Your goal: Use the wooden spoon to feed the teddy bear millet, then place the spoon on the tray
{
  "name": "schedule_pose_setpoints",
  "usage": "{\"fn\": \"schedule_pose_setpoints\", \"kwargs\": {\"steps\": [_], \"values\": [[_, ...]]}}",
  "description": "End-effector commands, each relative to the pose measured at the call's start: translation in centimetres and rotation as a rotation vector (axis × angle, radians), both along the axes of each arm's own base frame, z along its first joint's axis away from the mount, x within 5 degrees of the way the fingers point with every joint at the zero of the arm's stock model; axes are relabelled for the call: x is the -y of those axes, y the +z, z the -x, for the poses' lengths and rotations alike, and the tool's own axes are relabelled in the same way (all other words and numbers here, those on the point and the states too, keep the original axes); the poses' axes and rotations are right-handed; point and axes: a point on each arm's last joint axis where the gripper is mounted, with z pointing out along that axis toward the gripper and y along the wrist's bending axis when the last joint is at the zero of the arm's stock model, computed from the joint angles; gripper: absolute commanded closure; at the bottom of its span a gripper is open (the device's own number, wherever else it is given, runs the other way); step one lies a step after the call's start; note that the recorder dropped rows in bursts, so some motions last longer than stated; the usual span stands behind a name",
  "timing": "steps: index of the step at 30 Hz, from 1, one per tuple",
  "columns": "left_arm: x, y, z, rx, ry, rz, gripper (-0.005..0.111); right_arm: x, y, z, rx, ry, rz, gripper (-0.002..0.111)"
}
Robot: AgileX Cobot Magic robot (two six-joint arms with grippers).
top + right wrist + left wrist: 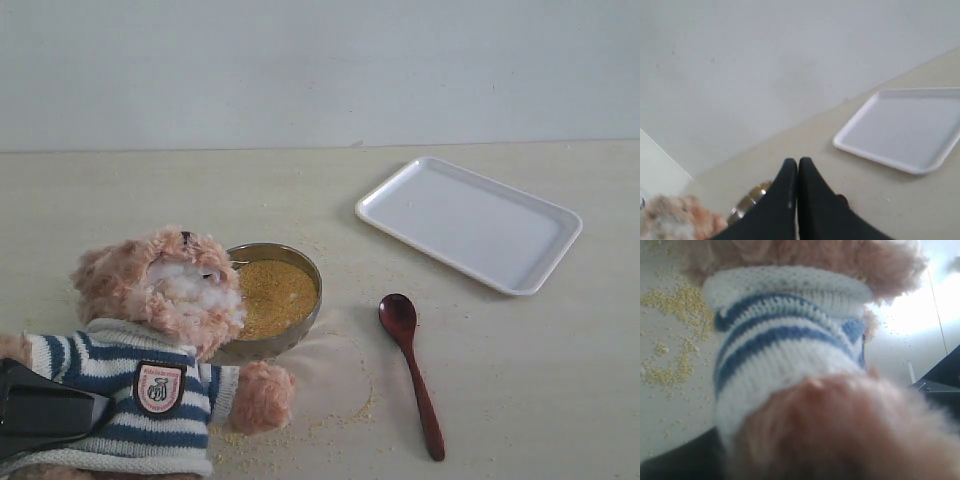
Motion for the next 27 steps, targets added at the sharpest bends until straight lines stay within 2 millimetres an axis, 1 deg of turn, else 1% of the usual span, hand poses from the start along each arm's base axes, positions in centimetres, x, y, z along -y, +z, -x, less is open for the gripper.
{"fn": "schedule_pose_setpoints", "kwargs": {"steps": [1,4,8,12,15,18,24,27], "values": [[0.2,0.2,0.0,0.0,-0.002,0.031,0.102,0.7,1.3,-0.1,0.103,-0.073,-0.132,0.108],[0.2,0.2,0.0,0.0,-0.002,0.031,0.102,1.0,1.6,-0.1,0.134,-0.094,-0.165,0.108],[0.2,0.2,0.0,0.0,-0.002,0.031,0.102,1.0,1.6,-0.1,0.124,-0.091,-0.194,0.108],[0.2,0.2,0.0,0.0,-0.002,0.031,0.102,0.9,1.5,-0.1,0.116,-0.086,-0.191,0.108],[0.2,0.2,0.0,0.001,-0.003,0.031,0.102,0.6,1.1,-0.1,0.07,-0.056,-0.154,0.108],[0.2,0.2,0.0,0.001,-0.003,0.031,0.102,0.3,2.5,0.4,0.075,-0.012,-0.079,0.108],[0.2,0.2,0.0,0.001,-0.003,0.031,0.102,-0.1,7.2,2.3,0.208,0.078,0.236,0.108],[0.2,0.2,0.0,0.001,-0.003,0.031,0.102,-0.5,8.7,2.4,0.204,0.13,0.354,0.108]]}}
